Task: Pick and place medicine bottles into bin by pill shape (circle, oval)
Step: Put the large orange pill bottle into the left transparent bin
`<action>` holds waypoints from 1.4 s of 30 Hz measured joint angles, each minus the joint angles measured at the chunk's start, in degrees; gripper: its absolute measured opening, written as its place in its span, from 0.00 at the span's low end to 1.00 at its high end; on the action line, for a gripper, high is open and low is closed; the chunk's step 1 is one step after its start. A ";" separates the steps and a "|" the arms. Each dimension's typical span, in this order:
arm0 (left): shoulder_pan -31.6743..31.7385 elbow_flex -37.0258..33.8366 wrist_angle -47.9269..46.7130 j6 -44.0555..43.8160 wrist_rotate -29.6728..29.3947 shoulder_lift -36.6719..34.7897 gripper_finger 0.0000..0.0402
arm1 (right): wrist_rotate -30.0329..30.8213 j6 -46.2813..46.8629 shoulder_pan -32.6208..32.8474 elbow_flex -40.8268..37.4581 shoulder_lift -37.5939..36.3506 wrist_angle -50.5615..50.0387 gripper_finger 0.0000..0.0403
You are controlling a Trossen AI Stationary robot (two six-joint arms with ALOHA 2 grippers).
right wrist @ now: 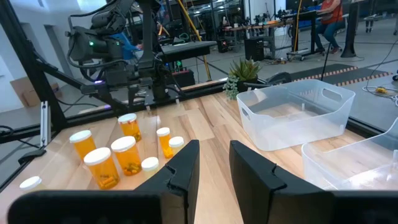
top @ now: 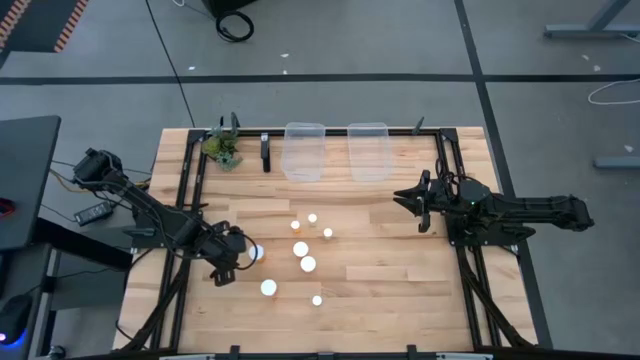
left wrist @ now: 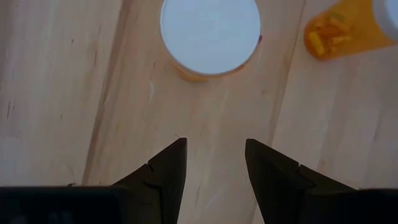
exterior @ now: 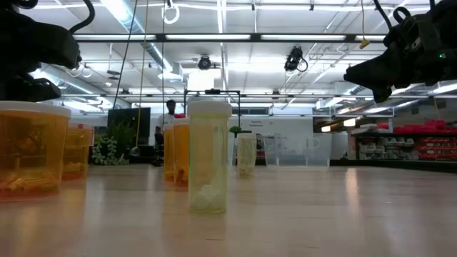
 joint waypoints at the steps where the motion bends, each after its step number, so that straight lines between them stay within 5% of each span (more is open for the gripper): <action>1: 0.01 0.00 0.00 0.00 0.00 0.00 0.43 | 0.00 -0.02 -0.02 0.00 0.00 0.00 0.24; 24: 0.41 -0.04 3.72 5.14 -5.32 0.91 0.43 | 0.00 0.00 -0.02 0.00 0.00 0.00 0.24; 35: 1.90 -0.04 5.51 5.20 -4.92 5.62 0.65 | 0.00 0.00 -0.02 0.00 -0.02 0.00 0.24; 42: 1.90 -0.04 7.78 6.51 -4.90 8.36 0.68 | 0.00 0.00 -0.02 0.00 0.00 0.00 0.24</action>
